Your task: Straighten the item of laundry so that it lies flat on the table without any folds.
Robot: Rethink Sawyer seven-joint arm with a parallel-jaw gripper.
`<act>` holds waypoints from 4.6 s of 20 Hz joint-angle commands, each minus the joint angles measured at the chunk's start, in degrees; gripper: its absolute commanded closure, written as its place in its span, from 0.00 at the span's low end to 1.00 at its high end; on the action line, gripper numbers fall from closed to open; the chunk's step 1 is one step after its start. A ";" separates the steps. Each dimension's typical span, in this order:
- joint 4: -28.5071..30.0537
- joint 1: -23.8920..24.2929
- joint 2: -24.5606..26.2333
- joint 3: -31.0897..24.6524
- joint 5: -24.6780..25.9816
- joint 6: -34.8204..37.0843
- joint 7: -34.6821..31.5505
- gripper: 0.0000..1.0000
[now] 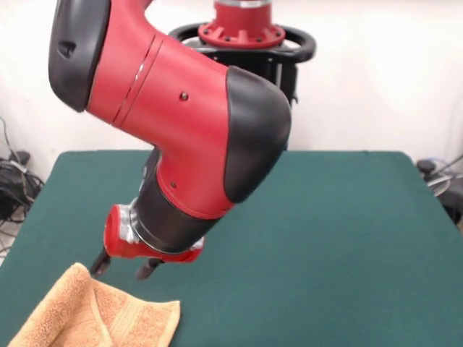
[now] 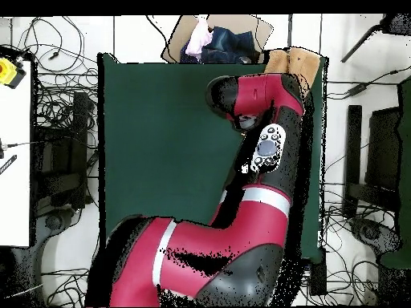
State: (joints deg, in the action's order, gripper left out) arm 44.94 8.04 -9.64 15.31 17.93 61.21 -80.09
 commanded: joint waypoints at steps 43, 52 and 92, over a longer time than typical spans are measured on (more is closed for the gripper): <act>13.17 3.82 6.37 -9.56 -2.77 -25.18 -5.88 0.00; 16.50 6.55 5.14 -14.27 -1.12 -32.51 -4.26 0.00; 41.19 8.87 -10.27 -9.64 8.94 -42.34 -0.77 1.00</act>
State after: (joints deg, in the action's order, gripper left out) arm 70.41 14.66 -14.89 10.15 21.62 24.47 -80.10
